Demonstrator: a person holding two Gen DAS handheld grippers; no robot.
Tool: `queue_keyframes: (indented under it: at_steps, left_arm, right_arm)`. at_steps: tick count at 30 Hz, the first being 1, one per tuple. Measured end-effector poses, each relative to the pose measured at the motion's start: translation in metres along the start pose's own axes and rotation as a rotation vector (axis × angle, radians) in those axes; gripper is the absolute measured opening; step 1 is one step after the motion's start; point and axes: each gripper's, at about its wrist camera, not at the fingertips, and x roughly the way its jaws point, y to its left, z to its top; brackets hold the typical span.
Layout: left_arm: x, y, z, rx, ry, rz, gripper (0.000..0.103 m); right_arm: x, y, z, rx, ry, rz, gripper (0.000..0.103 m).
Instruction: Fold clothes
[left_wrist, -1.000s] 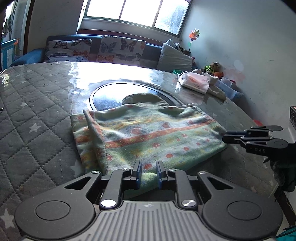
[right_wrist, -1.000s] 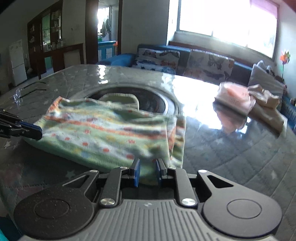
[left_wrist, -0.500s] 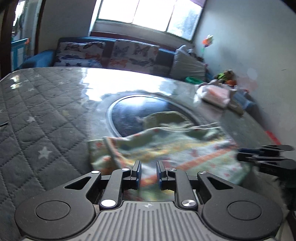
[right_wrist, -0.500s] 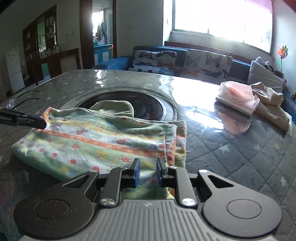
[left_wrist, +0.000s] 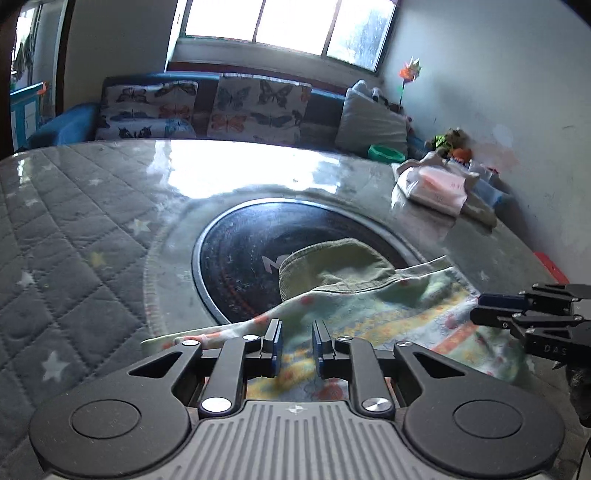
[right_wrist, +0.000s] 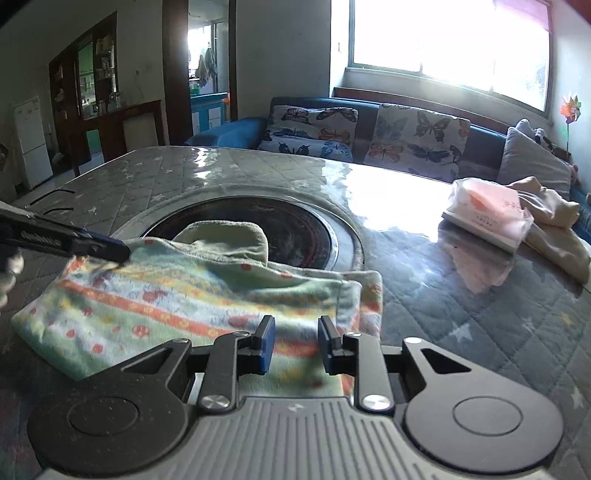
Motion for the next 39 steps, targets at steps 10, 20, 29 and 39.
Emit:
queue_keyframes:
  at_steps: [10,20,29,39]
  left_arm:
    - [0.002,0.008,0.005,-0.018,-0.002,0.011,0.021]
    - [-0.023,0.012,-0.001,-0.041,-0.033,0.035,0.026]
    - [-0.059,0.027,-0.023,-0.143,-0.066,0.153,0.048]
    - [-0.059,0.031,-0.039,-0.222,-0.025,0.166,0.055]
  right_arm:
    - [0.025,-0.013,0.013,0.004,0.025,-0.004,0.025]
    - [0.029,-0.018,0.018,0.001,0.021,-0.027,0.039]
    - [0.01,-0.037,0.003,0.064,0.048,-0.051,0.053]
    - [0.004,-0.05,-0.012,0.169,0.05,-0.014,0.055]
